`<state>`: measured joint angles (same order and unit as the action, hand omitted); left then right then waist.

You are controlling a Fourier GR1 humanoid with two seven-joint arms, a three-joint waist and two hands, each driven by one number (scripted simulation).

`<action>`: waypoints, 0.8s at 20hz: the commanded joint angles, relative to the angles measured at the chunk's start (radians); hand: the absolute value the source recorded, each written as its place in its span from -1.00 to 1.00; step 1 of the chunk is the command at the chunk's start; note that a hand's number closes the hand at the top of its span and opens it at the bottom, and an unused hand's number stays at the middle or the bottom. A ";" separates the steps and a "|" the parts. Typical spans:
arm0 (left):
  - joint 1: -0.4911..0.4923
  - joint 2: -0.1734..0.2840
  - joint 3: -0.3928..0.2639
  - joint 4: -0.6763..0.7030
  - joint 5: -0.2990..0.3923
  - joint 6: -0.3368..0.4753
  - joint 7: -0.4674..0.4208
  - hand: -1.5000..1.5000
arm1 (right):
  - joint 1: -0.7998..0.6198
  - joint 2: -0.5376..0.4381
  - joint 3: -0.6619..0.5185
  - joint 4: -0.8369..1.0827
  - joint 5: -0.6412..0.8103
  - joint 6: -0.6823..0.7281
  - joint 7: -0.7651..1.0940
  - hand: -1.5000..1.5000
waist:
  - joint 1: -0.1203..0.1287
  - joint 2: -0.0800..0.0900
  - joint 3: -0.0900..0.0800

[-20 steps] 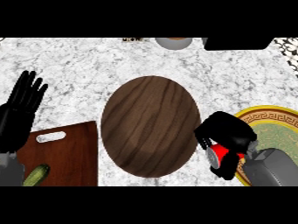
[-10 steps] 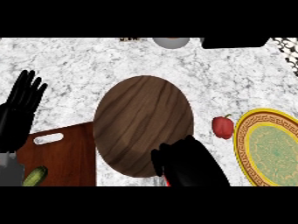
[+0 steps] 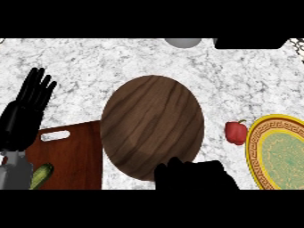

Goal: Pick the can from the plate and place it in the bowl

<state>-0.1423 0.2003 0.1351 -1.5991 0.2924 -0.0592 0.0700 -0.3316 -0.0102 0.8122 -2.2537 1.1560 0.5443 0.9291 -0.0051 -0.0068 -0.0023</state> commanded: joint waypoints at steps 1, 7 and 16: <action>-0.016 0.027 0.027 0.015 0.025 -0.026 0.013 0.00 | -0.105 0.010 -0.089 0.066 -0.034 -0.054 0.134 1.00 | 0.013 0.007 0.001; -0.032 0.023 0.028 0.008 0.023 -0.023 0.024 0.00 | -0.159 0.010 -0.337 0.185 -0.131 -0.149 -0.043 1.00 | 0.009 0.010 0.002; -0.029 0.037 0.059 0.057 0.034 -0.062 -0.011 0.00 | -0.306 0.004 -0.543 0.642 -0.172 -0.362 -0.319 1.00 | 0.014 0.010 0.002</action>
<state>-0.1587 0.2205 0.1684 -1.5767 0.3192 -0.1055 0.0713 -0.5832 -0.0072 0.3503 -1.7769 0.9949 0.2540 0.7080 0.0096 0.0033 0.0000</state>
